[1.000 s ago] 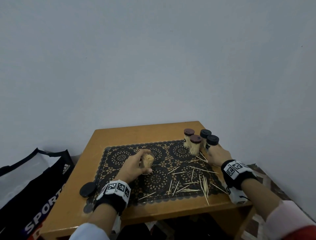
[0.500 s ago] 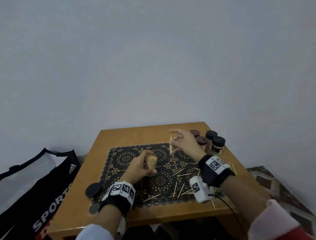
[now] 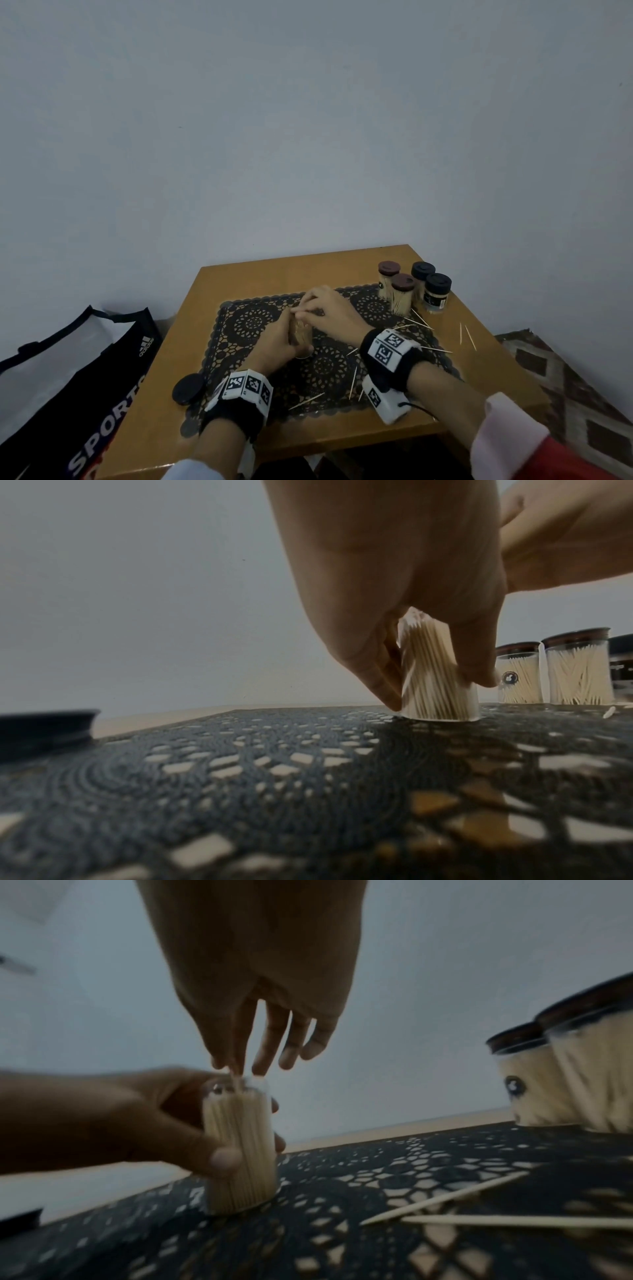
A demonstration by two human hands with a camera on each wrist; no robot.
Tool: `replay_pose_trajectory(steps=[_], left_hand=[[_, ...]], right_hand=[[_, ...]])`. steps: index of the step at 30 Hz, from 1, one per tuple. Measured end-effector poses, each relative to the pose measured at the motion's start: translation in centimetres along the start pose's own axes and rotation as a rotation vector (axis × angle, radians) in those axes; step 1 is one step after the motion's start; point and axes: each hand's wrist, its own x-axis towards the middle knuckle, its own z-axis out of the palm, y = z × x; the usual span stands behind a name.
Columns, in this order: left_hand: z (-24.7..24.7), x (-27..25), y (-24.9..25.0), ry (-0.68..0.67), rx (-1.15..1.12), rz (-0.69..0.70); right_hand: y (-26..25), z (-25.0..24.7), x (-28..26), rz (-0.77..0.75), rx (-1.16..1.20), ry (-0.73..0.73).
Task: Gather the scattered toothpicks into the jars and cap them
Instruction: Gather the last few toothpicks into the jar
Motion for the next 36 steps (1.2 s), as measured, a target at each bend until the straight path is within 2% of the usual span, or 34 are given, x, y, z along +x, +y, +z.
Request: replay_pose_trajectory(steps=[3, 6, 8, 10, 13, 17, 23, 29, 34, 36], left_hand=[[0.0, -0.1, 0.3, 0.001, -0.03, 0.001], [-0.2, -0.3, 0.7, 0.019, -0.051, 0.043], [-0.3, -0.4, 1.0, 0.084, -0.069, 0.122], [-0.5, -0.5, 1.1, 0.168, -0.038, 0.22], [-0.8, -0.6, 1.3, 0.227, 0.053, 0.287], [-0.8, -0.6, 1.2, 0.206, 0.169, 0.248], [-0.9, -0.8, 1.1, 0.183, 0.19, 0.224], [-0.9, -0.6, 1.1, 0.244, 0.113, 0.178], [-0.8, -0.5, 1.0, 0.258, 0.07, 0.161], [-0.9, -0.5, 1.1, 0.257, 0.052, 0.16]], right_hand=[[1.0, -1.9, -0.9, 0.04, 0.123, 0.015], [3.4, -4.6, -2.1, 0.192, 0.043, 0.062], [5.7, -6.4, -3.0, 0.391, -0.078, 0.054], [7.7, -7.7, -4.0, 0.587, -0.298, 0.02], [9.3, -8.5, -5.5, 0.714, -0.61, -0.051], [11.2, -8.2, -5.9, 0.718, -0.628, -0.206], [11.4, -8.4, -5.6, 0.707, -0.652, -0.136], [11.5, -8.5, -5.4, 0.763, -0.659, -0.089], [11.1, -8.5, -5.5, 0.778, -0.679, -0.159], [11.2, -8.6, -5.7, 0.768, -0.689, -0.233]])
